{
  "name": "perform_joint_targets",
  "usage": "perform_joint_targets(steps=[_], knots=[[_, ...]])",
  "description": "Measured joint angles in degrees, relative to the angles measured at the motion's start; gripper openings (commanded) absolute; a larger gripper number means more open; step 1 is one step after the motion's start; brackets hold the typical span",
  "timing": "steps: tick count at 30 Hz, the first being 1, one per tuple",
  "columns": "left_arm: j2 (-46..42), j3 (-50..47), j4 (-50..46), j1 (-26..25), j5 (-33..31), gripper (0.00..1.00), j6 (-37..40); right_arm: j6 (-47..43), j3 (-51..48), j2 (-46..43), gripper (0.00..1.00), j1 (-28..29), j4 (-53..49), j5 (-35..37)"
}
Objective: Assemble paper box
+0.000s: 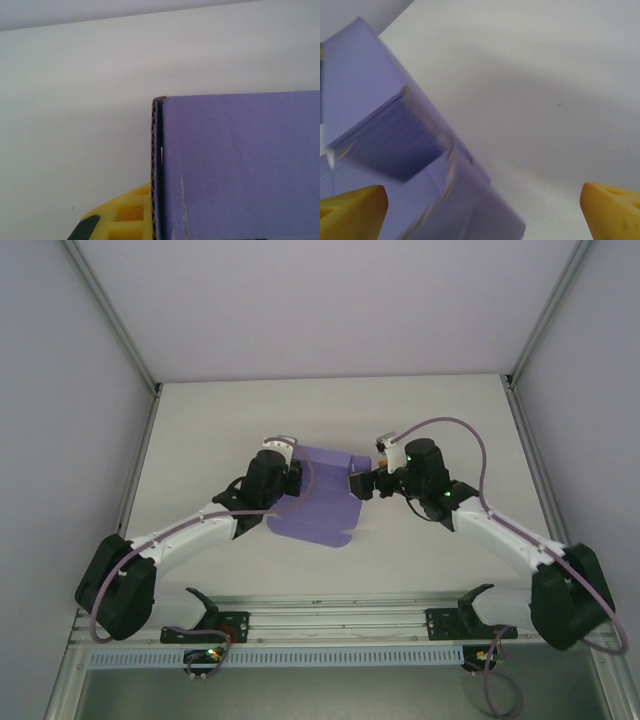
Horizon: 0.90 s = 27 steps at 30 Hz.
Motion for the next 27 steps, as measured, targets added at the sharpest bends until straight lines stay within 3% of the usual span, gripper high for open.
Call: perform_joint_targets(steps=[7, 12, 17, 27], knots=[[-1.0, 0.0, -0.2, 1.1, 0.3, 0.0, 0.0, -3.5, -1.0, -12.5, 1.0, -1.3, -10.7, -0.5], [-2.0, 0.0, -0.4, 1.1, 1.2, 0.0, 0.0, -4.1, -1.1, -14.9, 0.95, -8.9, -13.6, -0.5], [-2.2, 0.0, -0.5, 1.1, 1.8, 0.0, 0.0, -6.6, 0.9, -6.6, 0.89, -11.8, -15.3, -3.1], [-2.2, 0.0, -1.9, 1.1, 2.0, 0.0, 0.0, -9.0, 8.6, 9.2, 0.61, -9.9, -12.5, -13.9]])
